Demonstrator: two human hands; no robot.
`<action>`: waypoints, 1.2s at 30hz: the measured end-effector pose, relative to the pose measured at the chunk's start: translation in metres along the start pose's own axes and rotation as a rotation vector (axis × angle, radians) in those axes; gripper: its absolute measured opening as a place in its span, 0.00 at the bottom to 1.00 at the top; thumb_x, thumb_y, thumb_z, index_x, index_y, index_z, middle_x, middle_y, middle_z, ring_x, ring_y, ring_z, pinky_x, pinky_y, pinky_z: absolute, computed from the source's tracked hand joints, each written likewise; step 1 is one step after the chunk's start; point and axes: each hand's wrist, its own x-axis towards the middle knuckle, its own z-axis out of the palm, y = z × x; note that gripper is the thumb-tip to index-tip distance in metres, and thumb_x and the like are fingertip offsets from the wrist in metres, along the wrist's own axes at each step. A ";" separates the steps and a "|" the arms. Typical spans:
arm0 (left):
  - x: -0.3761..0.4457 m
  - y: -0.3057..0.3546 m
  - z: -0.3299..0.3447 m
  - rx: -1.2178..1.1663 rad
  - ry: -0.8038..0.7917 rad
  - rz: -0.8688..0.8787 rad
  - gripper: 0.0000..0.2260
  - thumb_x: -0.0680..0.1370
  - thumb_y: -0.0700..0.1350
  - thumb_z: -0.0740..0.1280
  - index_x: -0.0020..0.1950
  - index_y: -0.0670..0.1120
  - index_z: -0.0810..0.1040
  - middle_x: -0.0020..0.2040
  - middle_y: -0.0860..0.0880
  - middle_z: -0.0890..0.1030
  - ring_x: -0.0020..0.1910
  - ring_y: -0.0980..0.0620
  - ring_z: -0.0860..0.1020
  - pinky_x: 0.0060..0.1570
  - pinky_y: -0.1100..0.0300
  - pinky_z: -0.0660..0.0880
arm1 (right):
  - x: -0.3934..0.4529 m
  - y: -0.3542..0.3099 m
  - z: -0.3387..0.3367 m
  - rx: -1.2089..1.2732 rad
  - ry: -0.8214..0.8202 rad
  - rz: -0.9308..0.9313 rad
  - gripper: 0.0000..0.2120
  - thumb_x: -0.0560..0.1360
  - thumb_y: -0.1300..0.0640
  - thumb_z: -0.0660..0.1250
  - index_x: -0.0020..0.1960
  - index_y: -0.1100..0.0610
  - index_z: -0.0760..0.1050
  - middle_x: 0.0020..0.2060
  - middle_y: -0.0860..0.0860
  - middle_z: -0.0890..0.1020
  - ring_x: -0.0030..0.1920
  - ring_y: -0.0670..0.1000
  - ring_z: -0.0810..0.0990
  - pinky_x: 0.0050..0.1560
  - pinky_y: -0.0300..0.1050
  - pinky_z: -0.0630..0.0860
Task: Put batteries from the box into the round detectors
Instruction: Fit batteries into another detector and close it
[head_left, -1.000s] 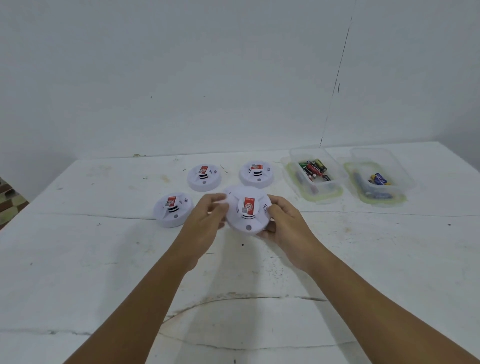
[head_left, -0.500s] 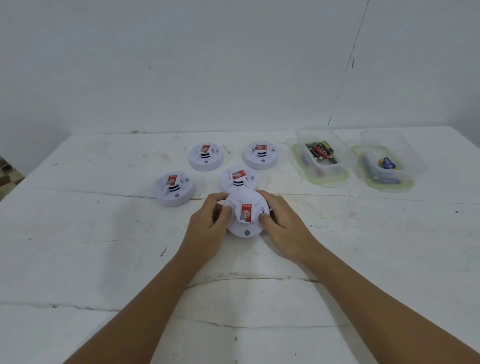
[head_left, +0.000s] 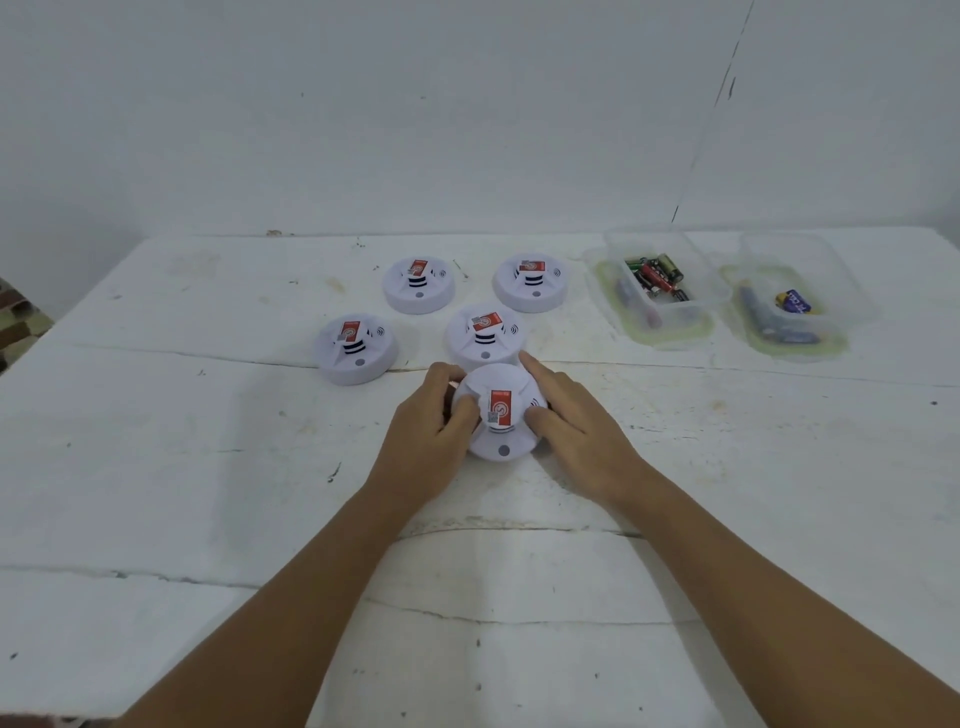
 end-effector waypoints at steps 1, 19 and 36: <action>-0.001 0.000 0.000 -0.006 0.000 0.010 0.09 0.85 0.44 0.59 0.62 0.49 0.77 0.47 0.53 0.83 0.43 0.62 0.79 0.39 0.70 0.73 | 0.000 0.001 0.000 -0.015 -0.017 0.002 0.29 0.78 0.50 0.57 0.79 0.41 0.62 0.51 0.52 0.79 0.52 0.52 0.75 0.57 0.61 0.74; -0.006 0.000 0.001 -0.020 -0.004 0.029 0.14 0.85 0.41 0.59 0.65 0.54 0.79 0.54 0.55 0.83 0.54 0.53 0.80 0.52 0.51 0.79 | -0.001 0.012 0.002 -0.121 -0.027 -0.081 0.41 0.69 0.40 0.70 0.77 0.34 0.55 0.55 0.44 0.77 0.56 0.44 0.74 0.57 0.52 0.77; -0.005 -0.002 0.002 -0.027 -0.009 0.033 0.14 0.85 0.41 0.59 0.65 0.55 0.78 0.54 0.55 0.83 0.54 0.55 0.80 0.52 0.54 0.79 | 0.002 0.013 0.004 -0.103 -0.035 -0.121 0.40 0.69 0.42 0.72 0.76 0.32 0.56 0.55 0.44 0.78 0.57 0.47 0.77 0.55 0.55 0.78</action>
